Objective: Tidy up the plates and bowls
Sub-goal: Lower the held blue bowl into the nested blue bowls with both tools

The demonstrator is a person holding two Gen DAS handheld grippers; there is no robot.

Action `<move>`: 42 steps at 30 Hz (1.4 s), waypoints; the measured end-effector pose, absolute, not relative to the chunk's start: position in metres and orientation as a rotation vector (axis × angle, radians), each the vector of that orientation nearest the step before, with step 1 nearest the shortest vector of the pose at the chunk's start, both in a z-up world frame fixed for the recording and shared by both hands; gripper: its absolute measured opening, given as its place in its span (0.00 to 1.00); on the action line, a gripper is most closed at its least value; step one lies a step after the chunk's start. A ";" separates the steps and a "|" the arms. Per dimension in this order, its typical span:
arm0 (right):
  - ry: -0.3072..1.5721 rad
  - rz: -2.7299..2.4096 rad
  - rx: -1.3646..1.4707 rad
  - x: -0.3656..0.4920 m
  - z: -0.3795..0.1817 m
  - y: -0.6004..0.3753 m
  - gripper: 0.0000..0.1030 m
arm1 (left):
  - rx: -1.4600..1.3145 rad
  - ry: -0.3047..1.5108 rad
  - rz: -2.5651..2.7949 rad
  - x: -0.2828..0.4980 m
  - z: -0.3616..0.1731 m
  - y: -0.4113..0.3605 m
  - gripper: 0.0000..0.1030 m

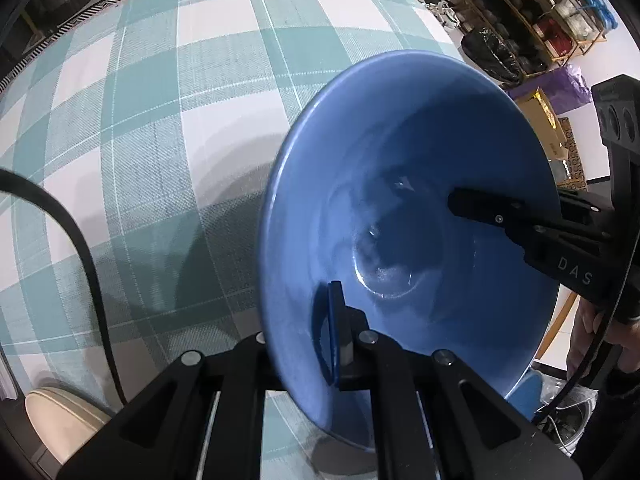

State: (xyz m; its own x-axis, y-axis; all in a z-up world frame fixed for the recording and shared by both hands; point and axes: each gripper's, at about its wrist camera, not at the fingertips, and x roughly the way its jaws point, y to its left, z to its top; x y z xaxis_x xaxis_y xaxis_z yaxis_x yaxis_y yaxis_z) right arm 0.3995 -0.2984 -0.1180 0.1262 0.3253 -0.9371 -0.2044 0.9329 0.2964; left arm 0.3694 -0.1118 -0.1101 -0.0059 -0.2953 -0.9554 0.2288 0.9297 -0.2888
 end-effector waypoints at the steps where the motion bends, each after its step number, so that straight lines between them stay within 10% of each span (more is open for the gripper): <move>1: 1.392 0.386 0.099 0.400 -0.114 -0.298 0.05 | -0.063 1.518 -0.413 0.369 -0.106 -0.111 0.07; 24: 1.251 0.331 0.080 0.324 0.018 -0.309 0.05 | -0.018 1.399 -0.494 0.304 0.004 -0.122 0.07; 42: 1.280 0.305 0.079 0.228 0.016 -0.308 0.05 | 0.000 1.448 -0.514 0.226 -0.018 -0.130 0.07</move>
